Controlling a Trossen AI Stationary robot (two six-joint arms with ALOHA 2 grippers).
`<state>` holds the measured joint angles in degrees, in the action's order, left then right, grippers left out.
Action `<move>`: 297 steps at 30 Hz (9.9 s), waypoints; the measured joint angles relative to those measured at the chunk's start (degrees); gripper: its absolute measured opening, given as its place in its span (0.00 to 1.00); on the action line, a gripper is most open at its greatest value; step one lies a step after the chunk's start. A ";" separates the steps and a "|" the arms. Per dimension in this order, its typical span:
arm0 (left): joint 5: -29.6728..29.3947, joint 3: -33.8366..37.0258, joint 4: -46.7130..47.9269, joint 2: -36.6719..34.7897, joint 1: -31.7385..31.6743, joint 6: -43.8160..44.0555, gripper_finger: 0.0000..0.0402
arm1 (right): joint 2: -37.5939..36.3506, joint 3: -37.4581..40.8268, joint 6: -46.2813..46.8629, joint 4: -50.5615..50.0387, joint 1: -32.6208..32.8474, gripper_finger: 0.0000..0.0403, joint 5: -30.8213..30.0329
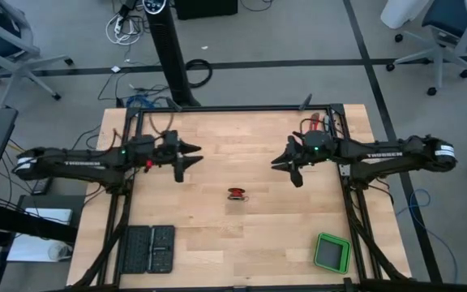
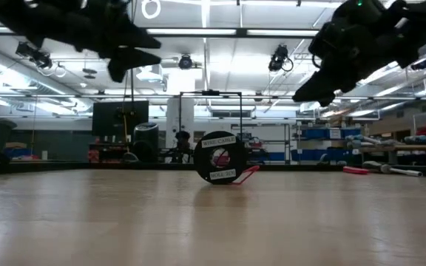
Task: Coil cords
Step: Uncoil the red wire from the black spool
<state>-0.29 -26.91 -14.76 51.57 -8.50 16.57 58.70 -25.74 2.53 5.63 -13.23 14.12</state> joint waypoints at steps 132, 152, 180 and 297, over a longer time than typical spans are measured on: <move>-36.61 -16.18 2.57 36.46 26.39 12.49 0.48 | 21.31 -17.12 -3.13 8.01 25.19 0.00 -44.67; -39.44 -8.55 -43.68 36.50 25.77 -7.81 0.48 | 21.89 -17.11 -20.56 37.22 28.85 0.00 -50.52; -33.12 -13.38 -41.92 36.96 23.44 -2.92 0.48 | 21.89 -17.11 -33.18 42.03 28.52 0.00 -47.93; -51.74 -13.36 0.02 25.66 25.38 -7.31 0.00 | 21.15 -17.13 -24.89 14.71 35.04 0.00 -67.97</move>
<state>-52.03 -40.27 -14.74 77.23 16.88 9.26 79.85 -42.87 -22.36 20.34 21.80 -53.85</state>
